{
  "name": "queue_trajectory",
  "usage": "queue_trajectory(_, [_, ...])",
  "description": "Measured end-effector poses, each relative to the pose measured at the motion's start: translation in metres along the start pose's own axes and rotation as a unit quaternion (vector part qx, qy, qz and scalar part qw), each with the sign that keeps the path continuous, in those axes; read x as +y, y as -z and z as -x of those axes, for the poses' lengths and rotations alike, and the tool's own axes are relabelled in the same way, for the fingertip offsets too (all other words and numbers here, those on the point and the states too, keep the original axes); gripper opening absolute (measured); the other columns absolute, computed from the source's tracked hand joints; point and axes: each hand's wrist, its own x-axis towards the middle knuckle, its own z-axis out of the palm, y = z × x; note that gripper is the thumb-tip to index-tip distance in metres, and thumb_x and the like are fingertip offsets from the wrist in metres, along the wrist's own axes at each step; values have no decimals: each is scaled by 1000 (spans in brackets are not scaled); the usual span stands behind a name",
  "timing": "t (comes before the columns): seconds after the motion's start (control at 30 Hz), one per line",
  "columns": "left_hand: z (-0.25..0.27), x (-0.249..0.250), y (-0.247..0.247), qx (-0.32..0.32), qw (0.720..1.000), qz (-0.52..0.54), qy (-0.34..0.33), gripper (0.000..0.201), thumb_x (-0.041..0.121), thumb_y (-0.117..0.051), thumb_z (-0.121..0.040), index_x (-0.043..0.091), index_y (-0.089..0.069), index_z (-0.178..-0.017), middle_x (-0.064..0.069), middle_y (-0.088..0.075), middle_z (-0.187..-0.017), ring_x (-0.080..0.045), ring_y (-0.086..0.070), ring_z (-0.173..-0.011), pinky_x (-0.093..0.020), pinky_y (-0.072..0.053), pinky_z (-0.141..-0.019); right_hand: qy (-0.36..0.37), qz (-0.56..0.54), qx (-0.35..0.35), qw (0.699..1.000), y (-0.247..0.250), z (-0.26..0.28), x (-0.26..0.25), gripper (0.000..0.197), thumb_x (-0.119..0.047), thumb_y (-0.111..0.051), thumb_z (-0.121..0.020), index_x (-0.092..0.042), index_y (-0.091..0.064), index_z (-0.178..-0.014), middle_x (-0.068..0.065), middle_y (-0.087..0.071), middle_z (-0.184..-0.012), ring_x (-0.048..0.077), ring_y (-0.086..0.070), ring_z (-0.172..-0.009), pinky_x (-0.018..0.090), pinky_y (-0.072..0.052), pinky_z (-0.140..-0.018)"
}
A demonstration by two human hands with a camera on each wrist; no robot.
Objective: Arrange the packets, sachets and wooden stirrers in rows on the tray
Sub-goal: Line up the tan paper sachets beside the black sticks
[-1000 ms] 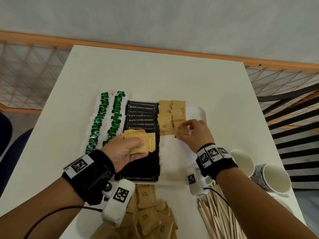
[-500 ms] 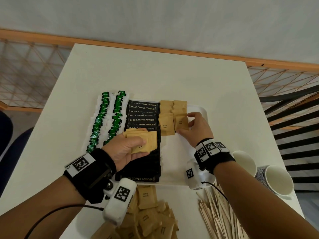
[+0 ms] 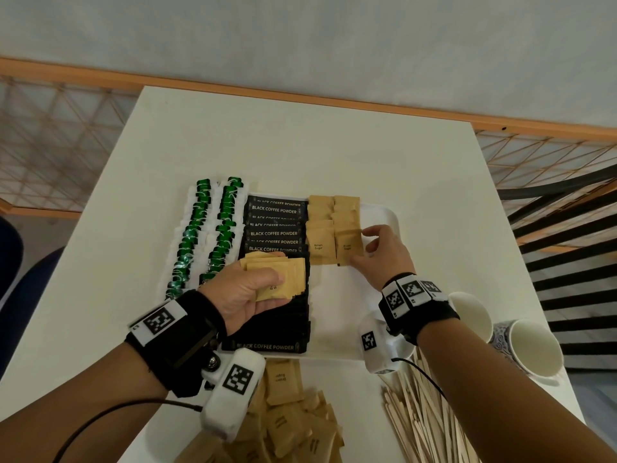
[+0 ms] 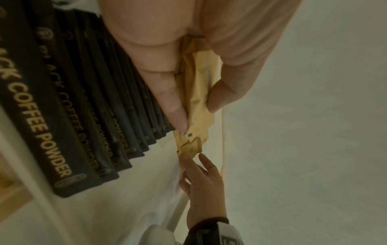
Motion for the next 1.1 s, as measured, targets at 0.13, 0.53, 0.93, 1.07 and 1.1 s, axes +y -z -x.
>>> queue_trajectory(0.13, [-1,0,0,-8,1000,16,-1,36,-15,-46,-85,9,-64,-106,-14,-65,-106,-30,-64,-94,-32,-60,-63,2,3,-1,1000,0,2,-1,54,-34,-74,-74,-24,-47,-119,-4,-52,-100,13,-54,-86,28,-46,-74])
queue_trajectory(0.53, [-5,1,-6,-38,998,20,-44,41,-17,-55,-81,11,-60,-111,-15,-65,-108,-27,-66,-89,-33,-60,-68,59,-167,-134,975,1,29,-40,22,-42,-57,-91,-24,-66,-101,-9,-66,-84,7,-60,-71,23,-49,-68])
queue_trajectory(0.93, [-2,-7,-5,-32,998,-38,-47,36,13,-72,-72,14,-65,-108,-8,-73,-97,-18,-70,-83,-24,-59,-63,30,-319,-259,911,1,41,-54,22,-7,-70,-83,-3,-59,-101,9,-67,-81,16,-64,-64,27,-54,-62])
queue_trajectory(1.07, [-4,-7,-3,1,996,-66,-58,27,3,-68,-81,13,-65,-106,-7,-72,-91,-15,-69,-71,-22,-56,-52,54,-227,-241,942,-1,44,-50,16,-20,-71,-83,-17,-62,-97,1,-68,-86,12,-64,-73,25,-54,-68])
queue_trajectory(1.1, [-4,-7,-3,5,996,-74,-58,28,3,-69,-81,12,-65,-108,-8,-72,-92,-15,-68,-72,-22,-55,-51,67,-195,-226,952,-1,45,-49,15,-25,-71,-83,-25,-63,-96,-5,-67,-84,8,-62,-73,21,-52,-69])
